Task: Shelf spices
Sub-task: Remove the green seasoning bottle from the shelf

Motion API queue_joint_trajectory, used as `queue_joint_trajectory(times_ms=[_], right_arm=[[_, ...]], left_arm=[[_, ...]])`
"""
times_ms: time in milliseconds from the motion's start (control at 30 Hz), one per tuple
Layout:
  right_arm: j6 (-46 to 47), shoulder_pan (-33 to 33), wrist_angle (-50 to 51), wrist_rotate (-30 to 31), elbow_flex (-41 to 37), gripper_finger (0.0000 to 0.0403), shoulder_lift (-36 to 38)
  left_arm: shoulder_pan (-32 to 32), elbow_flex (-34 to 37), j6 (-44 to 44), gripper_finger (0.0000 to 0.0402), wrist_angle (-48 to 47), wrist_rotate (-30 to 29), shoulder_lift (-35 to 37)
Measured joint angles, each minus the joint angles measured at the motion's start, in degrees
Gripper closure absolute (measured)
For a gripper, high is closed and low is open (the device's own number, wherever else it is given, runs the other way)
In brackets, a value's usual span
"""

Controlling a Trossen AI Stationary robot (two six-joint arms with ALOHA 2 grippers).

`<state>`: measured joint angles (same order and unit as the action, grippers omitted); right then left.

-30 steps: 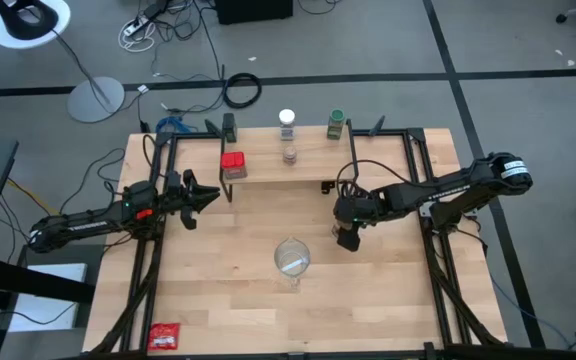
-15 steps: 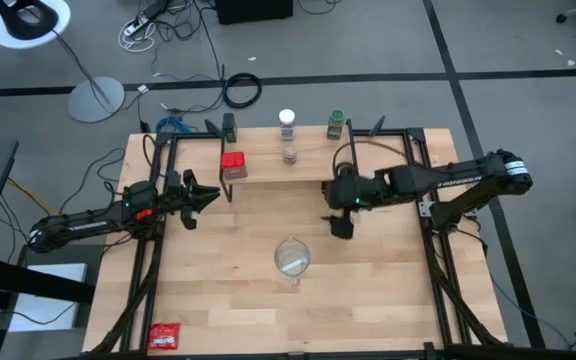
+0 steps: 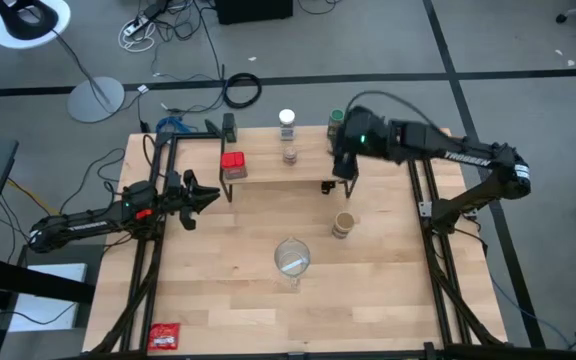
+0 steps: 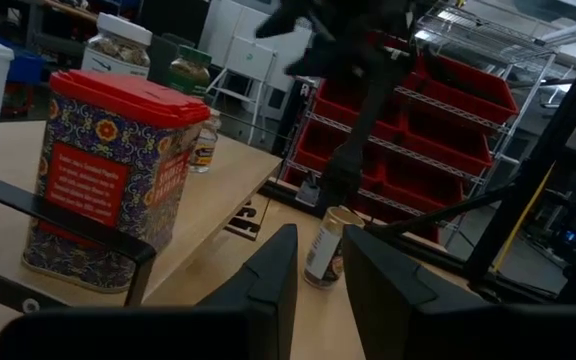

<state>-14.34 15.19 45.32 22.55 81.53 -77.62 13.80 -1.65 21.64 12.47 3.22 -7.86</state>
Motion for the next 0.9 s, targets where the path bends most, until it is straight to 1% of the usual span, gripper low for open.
queue_joint_trajectory(times_ms=[267, 367, 533, 667, 900], right_arm=[[-4.53, 14.26, -1.55, -13.17, 0.27, 0.0085, -0.07], [-6.03, 18.41, -4.86, -16.29, 0.27, 0.0085, -0.07], [-5.88, 24.15, -7.52, -25.06, 0.31, 0.0084, -1.34], [-6.86, 25.77, -6.65, -25.51, 0.31, 0.0080, -3.95], [-7.32, 26.59, -8.40, -26.81, 0.29, 0.0078, -8.87]], left_arm=[[0.00, 0.00, -0.25, 0.0314, -0.02, 0.04, 0.00], [0.00, 0.00, -0.28, 0.0314, -0.02, 0.04, -0.02], [0.00, 0.00, -0.55, 0.0314, 0.02, 0.04, -0.02], [0.00, 0.00, -0.44, 0.0314, 0.06, 0.04, -0.02], [0.00, 0.00, -0.38, 0.0314, 0.00, 0.02, 0.00]])
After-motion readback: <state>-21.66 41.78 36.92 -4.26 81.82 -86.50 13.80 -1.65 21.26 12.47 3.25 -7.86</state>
